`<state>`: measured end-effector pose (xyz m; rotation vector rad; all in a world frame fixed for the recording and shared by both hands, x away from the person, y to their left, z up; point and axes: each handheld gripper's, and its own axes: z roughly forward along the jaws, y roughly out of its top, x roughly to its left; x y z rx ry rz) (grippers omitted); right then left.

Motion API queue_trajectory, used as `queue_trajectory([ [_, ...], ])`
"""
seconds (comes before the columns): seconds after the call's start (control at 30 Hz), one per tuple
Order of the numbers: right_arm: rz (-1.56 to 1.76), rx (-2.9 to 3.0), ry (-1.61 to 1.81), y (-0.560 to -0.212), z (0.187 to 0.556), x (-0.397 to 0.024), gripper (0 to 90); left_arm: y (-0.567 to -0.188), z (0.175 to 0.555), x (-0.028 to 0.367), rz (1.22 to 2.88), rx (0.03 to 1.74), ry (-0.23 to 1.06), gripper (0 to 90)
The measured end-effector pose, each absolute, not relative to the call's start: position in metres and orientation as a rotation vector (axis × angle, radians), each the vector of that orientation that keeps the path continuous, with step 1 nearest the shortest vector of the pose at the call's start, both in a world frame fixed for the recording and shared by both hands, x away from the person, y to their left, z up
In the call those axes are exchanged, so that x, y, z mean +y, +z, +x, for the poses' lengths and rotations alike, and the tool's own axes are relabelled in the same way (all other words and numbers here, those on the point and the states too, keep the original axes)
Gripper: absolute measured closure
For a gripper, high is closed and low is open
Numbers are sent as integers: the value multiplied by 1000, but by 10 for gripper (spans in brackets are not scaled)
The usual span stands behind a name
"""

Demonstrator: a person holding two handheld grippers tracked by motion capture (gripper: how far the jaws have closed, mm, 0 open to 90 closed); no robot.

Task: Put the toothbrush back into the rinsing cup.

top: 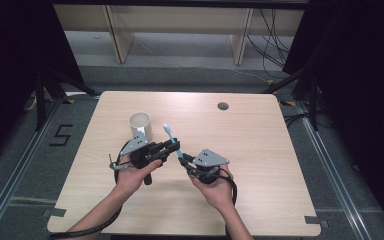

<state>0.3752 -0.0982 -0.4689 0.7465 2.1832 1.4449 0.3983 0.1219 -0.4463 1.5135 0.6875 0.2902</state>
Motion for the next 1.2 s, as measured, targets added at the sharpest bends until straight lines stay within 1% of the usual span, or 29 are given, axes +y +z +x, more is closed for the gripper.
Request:
queue_trajectory([
  [0.1, 745, 2171, 1448, -468, 375, -98, 794, -445, 398, 122, 1515, 683, 291, 791],
  [0.23, 750, 2156, 1460, -468, 375, -97, 794, -444, 398, 121, 1507, 682, 295, 794],
  [0.3, 715, 2123, 1449, -467, 376, -98, 794, -444, 398, 120, 1500, 685, 297, 778],
  [0.4, 767, 2120, 1472, -466, 375, -97, 794, -444, 398, 120, 1498, 684, 297, 748],
  [0.57, 735, 2105, 1488, -464, 377, -99, 795, -443, 397, 120, 1497, 673, 308, 796],
  [0.77, 770, 2095, 1474, -464, 376, -97, 792, -442, 396, 117, 1504, 656, 296, 827],
  [0.9, 778, 2120, 1477, -466, 377, -95, 783, -442, 395, 116, 1530, 637, 311, 834],
  [0.93, 779, 2123, 1477, -466, 377, -94, 774, -442, 395, 116, 1539, 630, 321, 835],
  [0.97, 766, 2140, 1466, -466, 378, -94, 728, -442, 395, 117, 1542, 630, 325, 836],
  [1.1, 818, 2161, 1457, -468, 375, -92, 618, -440, 396, 120, 1545, 635, 344, 836],
  [1.2, 791, 2159, 1448, -469, 376, -97, 559, -439, 398, 123, 1542, 640, 357, 835],
])
